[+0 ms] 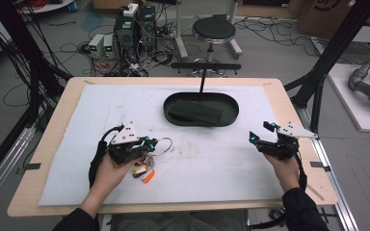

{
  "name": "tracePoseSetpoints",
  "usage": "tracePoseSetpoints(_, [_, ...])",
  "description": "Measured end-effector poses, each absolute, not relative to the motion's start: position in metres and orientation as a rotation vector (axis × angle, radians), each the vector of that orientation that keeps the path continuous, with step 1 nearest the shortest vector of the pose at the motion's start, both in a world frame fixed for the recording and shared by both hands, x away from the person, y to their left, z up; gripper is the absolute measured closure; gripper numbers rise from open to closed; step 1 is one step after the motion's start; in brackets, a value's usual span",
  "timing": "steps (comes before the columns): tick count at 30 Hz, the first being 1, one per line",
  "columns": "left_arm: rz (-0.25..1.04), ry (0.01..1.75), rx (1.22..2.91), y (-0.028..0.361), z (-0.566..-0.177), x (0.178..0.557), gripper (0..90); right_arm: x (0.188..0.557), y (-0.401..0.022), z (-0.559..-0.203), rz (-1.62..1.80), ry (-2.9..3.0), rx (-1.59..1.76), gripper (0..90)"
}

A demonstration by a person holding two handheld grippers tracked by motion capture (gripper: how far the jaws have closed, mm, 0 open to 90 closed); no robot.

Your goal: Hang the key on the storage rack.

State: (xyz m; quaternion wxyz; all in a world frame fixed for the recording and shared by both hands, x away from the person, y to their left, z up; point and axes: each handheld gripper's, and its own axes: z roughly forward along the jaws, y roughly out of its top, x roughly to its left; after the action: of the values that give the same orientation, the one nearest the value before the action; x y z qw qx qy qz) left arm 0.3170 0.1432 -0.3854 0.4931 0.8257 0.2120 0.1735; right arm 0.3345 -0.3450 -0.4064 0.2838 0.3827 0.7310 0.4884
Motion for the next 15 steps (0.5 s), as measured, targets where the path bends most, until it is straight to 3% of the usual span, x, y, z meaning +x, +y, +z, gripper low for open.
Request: tracePoseSetpoints(15, [0.466,0.529,1.885,0.139,-0.36,0.327,86.6,0.335,-0.346,-0.407,1.292,1.957,1.043,27.2])
